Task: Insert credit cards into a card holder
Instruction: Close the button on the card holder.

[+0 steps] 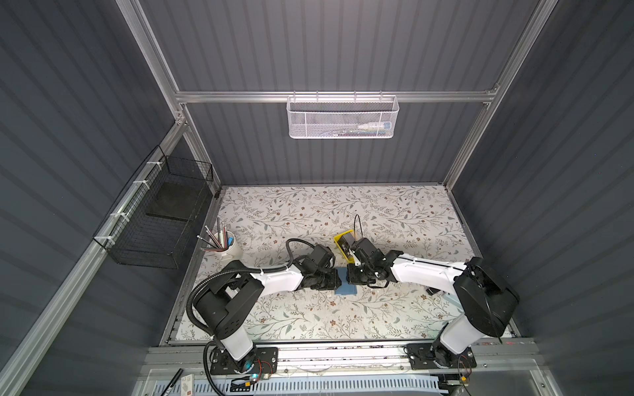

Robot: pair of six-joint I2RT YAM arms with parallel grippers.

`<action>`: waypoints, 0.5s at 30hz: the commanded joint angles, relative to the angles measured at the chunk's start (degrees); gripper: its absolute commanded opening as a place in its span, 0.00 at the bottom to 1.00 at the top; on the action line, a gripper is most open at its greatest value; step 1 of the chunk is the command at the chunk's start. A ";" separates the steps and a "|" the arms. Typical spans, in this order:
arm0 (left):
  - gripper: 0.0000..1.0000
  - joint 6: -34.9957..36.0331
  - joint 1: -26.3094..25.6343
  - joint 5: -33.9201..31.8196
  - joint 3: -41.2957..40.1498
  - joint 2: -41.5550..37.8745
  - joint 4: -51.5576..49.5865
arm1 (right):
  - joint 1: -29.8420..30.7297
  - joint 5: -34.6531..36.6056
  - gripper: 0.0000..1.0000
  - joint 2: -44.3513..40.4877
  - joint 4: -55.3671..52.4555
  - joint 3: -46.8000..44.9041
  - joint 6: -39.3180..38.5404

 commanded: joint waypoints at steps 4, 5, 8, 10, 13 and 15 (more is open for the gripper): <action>0.31 0.27 -0.33 0.86 -0.38 0.87 0.06 | 0.16 2.03 0.13 0.40 -3.10 0.78 -0.85; 0.31 0.24 -0.35 0.89 -0.33 0.88 0.06 | 0.04 2.00 0.13 0.39 -3.23 0.83 -0.85; 0.31 0.24 -0.33 0.96 -0.21 0.97 0.06 | 0.10 1.62 0.14 0.57 -3.08 1.04 -0.94; 0.31 0.17 -0.27 1.13 -0.05 1.07 0.06 | 0.12 1.28 0.14 0.74 -3.00 1.30 -1.03; 0.31 0.06 -0.31 1.18 0.10 1.15 0.06 | 0.16 0.57 0.14 1.08 -2.60 1.55 -1.04; 0.31 0.02 -0.40 1.21 0.15 1.09 0.11 | 0.19 0.43 0.14 1.27 -2.42 1.74 -1.03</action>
